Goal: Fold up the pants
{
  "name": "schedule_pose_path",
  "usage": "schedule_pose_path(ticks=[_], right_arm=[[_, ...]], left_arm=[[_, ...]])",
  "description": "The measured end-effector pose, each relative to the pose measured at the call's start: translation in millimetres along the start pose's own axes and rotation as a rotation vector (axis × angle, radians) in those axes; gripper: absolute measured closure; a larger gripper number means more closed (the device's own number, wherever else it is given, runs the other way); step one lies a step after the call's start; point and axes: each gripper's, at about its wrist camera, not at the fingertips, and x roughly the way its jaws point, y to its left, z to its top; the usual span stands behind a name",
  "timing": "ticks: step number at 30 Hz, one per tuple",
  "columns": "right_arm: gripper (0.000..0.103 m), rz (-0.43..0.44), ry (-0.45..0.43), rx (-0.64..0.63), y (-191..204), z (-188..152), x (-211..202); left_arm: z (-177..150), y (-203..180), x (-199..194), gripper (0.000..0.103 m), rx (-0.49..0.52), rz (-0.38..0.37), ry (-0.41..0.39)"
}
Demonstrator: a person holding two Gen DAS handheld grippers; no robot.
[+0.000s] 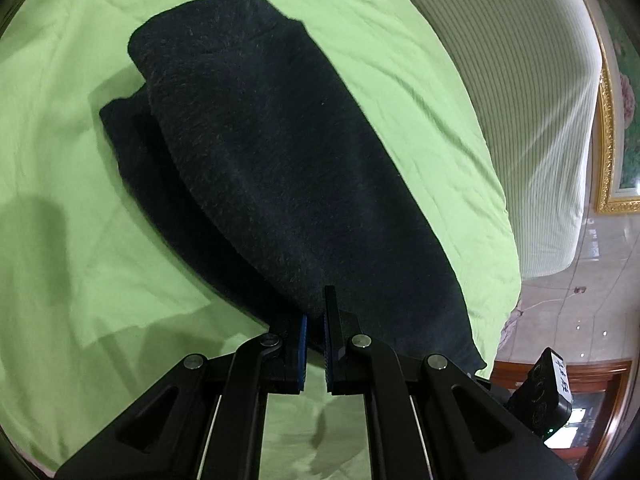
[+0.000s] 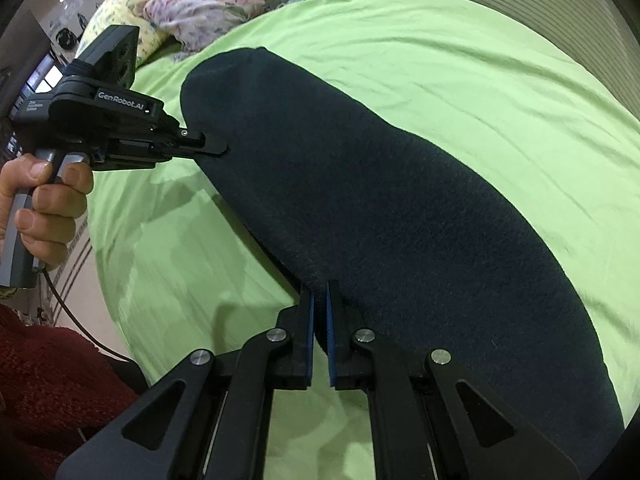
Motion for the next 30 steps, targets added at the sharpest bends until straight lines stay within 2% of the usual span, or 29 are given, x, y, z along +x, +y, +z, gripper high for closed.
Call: schedule_pose_path(ticks=[3,8,10,11,12,13,14,16,19,23,26,28,30], right_arm=[[0.097,-0.011,0.032,-0.001,1,0,6],[0.093,-0.035,0.072,0.02,-6,4,12],[0.09,-0.037,0.076,0.027,-7,6,11],[0.083,-0.039,0.082,0.03,-8,6,11],[0.079,-0.04,0.09,0.033,-9,7,10],[0.071,-0.037,0.094,0.039,-9,7,7],[0.065,-0.031,0.087,0.046,-10,8,3],[0.062,-0.017,0.056,0.071,-11,7,-8],[0.061,0.033,-0.009,0.147,-24,12,-29],[0.061,0.036,-0.096,0.277,-56,27,-46],[0.061,0.038,-0.157,0.391,-90,43,-49],[0.061,0.035,-0.149,0.417,-104,55,-41],[0.061,0.037,-0.098,0.408,-112,69,-23]], left_arm=[[-1,6,7,0.096,-0.005,0.001,0.013],[-2,12,2,0.086,-0.002,0.017,0.016],[0,9,-3,0.068,0.003,0.034,0.007],[1,9,-7,0.063,0.001,0.047,-0.001],[4,7,-10,0.05,-0.004,0.056,-0.007],[6,5,-10,0.039,-0.017,0.07,-0.013],[8,4,-12,0.038,-0.034,0.077,-0.022],[12,9,-20,0.037,-0.069,0.071,-0.043],[24,16,-18,0.033,-0.134,0.092,-0.05],[43,29,-15,0.033,-0.203,0.104,-0.05],[56,27,-5,0.032,-0.207,0.124,-0.036],[64,25,3,0.031,-0.205,0.135,-0.029],[70,19,12,0.029,-0.201,0.151,-0.016]])
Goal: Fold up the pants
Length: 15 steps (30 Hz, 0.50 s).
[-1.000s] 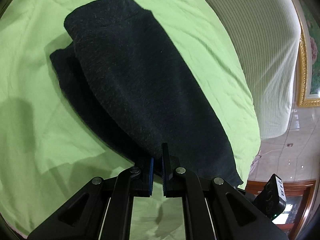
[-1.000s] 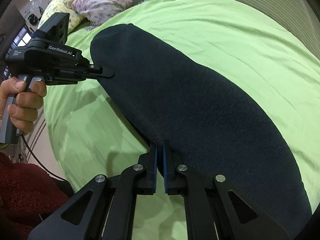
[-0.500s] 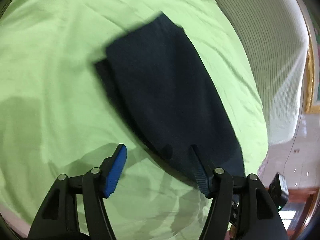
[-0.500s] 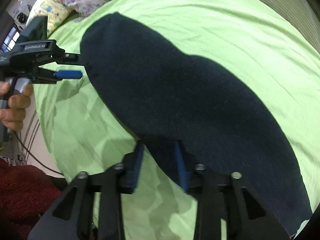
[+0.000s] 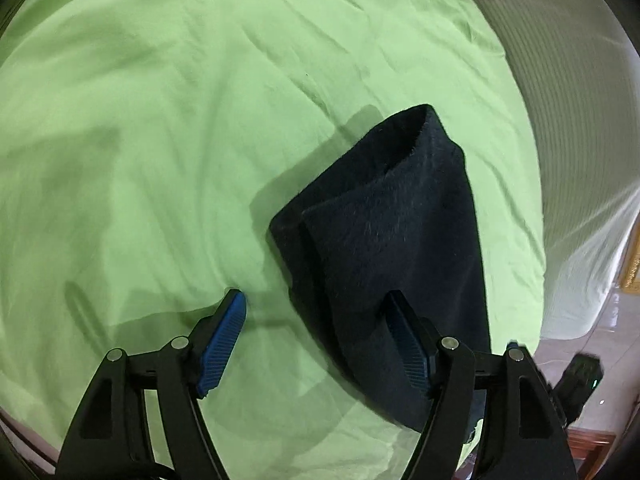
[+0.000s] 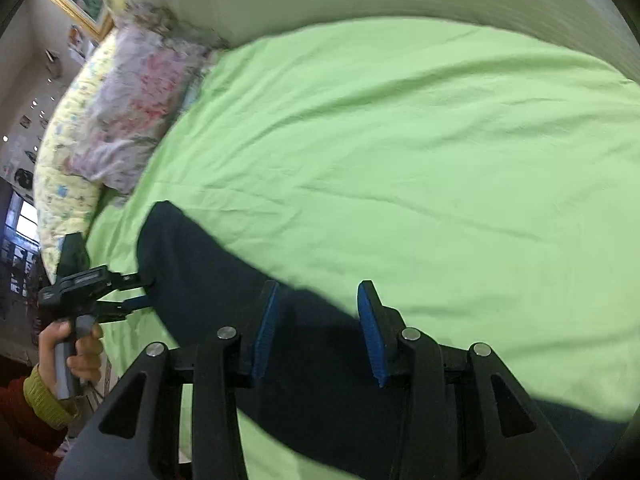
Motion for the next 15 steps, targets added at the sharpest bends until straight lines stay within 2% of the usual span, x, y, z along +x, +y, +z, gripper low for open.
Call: schedule_pose_path(ticks=[3,8,12,14,15], right_arm=[[0.061,-0.016,0.081,-0.048,2,12,27],[0.061,-0.028,0.266,-0.153,10,6,74],[0.061,-0.021,0.287,-0.2,16,0,76],[0.061,-0.012,0.302,-0.216,18,-1,73],[0.061,-0.011,0.303,-0.227,19,-3,71]], left_arm=[[5,-3,2,0.026,0.012,0.009,-0.006],[6,-13,7,0.025,0.037,0.049,-0.033],[8,-12,4,0.025,0.064,0.089,-0.06],[8,-12,3,0.028,0.072,0.099,-0.076],[8,-16,4,0.033,0.085,0.103,-0.086]])
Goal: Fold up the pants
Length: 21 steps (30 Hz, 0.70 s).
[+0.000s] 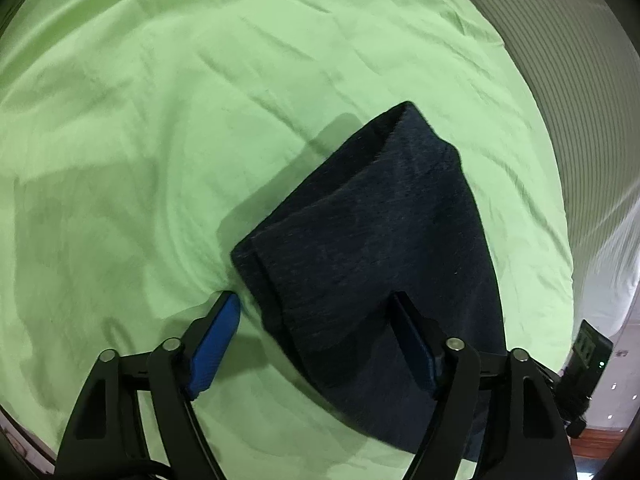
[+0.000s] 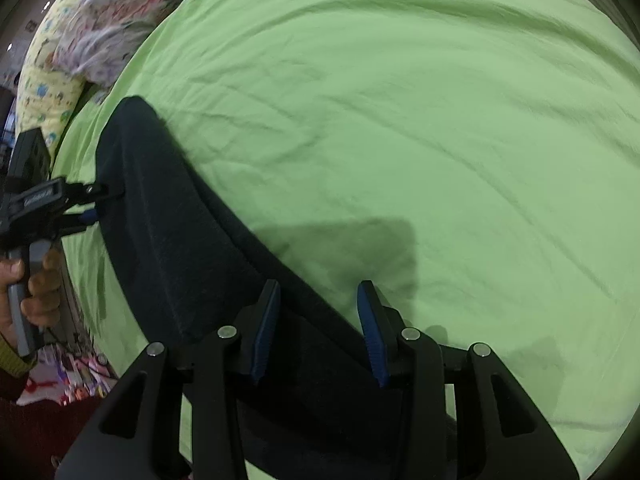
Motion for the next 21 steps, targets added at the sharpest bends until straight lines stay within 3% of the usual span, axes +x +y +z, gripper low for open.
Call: schedule_pose_path(ticks=[3,10,13,14,17,19,21], right_arm=[[0.061,-0.003,-0.003,-0.03,4,-2,-5],[0.061,-0.021,-0.017,-0.136,12,-2,-14],[0.063,-0.006,0.022,-0.174,13,-4,-7],[0.072,-0.013,0.032,-0.191,15,-5,-1],[0.092,-0.058,0.015,-0.207,21,-3,0],[0.1,-0.105,-0.04,-0.182,19,-1,-14],[0.1,-0.116,-0.088,-0.148,15,0,-28]], left_arm=[[2,-1,1,0.047,0.034,-0.014,-0.007],[6,5,3,0.05,0.022,-0.051,-0.006],[1,9,0,0.054,0.026,-0.063,-0.02],[0,10,-1,0.056,0.029,-0.069,-0.025],[-1,14,-1,0.076,0.03,-0.142,-0.031],[-3,17,-5,0.084,0.031,-0.186,-0.033],[-6,17,-14,0.085,0.048,-0.218,-0.043]])
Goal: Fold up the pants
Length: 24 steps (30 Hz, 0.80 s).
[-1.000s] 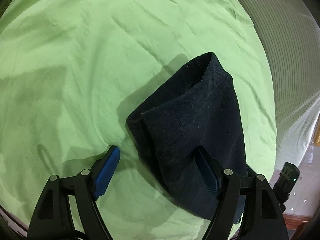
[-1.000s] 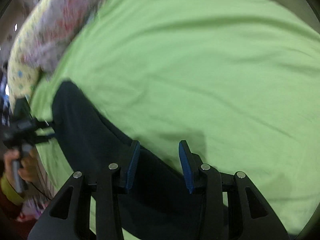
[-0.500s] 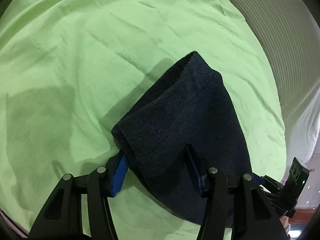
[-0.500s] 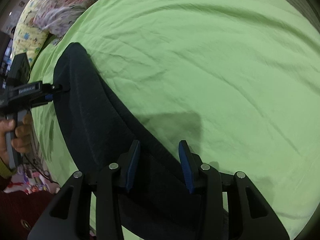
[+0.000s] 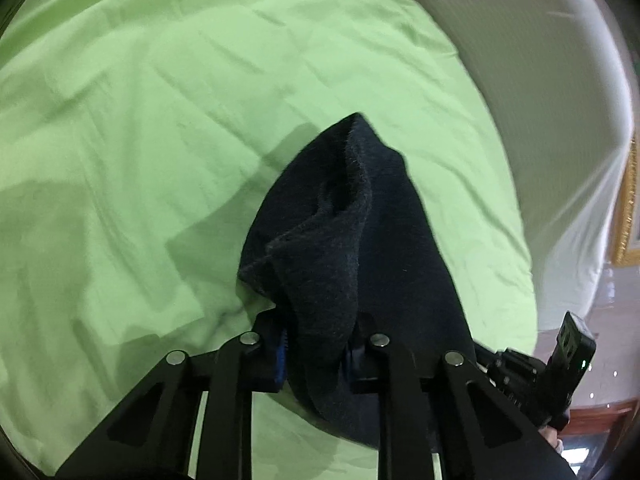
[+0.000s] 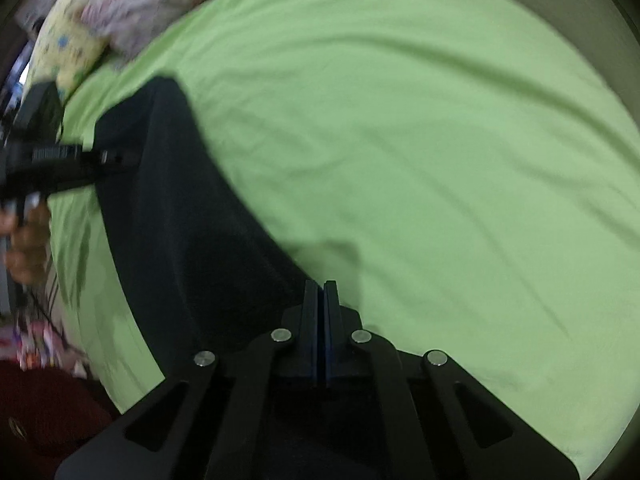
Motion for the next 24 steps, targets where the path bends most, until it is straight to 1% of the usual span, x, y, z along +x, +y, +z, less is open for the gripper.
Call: schedule_pose_path(ticks=[3,6,8,10,15,17,18,20,22,23,24], right_arm=[[0.101,-0.028,-0.073,0.049,-9,1,-25],[0.101,-0.06,-0.135,0.074,-15,2,-41],[0.101,-0.083,-0.179,0.105,-17,5,-50],[0.101,-0.085,-0.191,0.127,-18,8,-49],[0.101,-0.087,-0.169,0.148,-22,16,-22],[0.103,-0.098,-0.172,0.153,-23,19,-13],[0.103,-0.112,-0.179,0.158,-23,19,-12],[0.103,-0.12,-0.194,0.194,-29,26,-8],[0.103,-0.108,-0.205,0.224,-38,31,-8],[0.103,-0.105,-0.207,0.217,-38,32,-8],[0.103,-0.117,-0.209,0.214,-38,32,-9]], left_arm=[[-5,-5,-23,0.086,0.03,-0.062,-0.022],[-10,-14,-55,0.087,0.08,-0.14,-0.059],[-15,-19,-69,0.087,0.118,-0.171,-0.07],[-17,-19,-74,0.087,0.129,-0.179,-0.064],[-8,-5,-66,0.088,0.104,-0.145,-0.054],[-2,-1,-59,0.087,0.14,-0.1,-0.062],[2,1,-53,0.087,0.175,-0.062,-0.064],[6,6,-44,0.087,0.203,-0.031,-0.052],[10,9,-32,0.086,0.229,0.007,-0.037],[9,7,-28,0.086,0.258,0.024,-0.038],[7,2,-26,0.085,0.304,0.058,-0.048]])
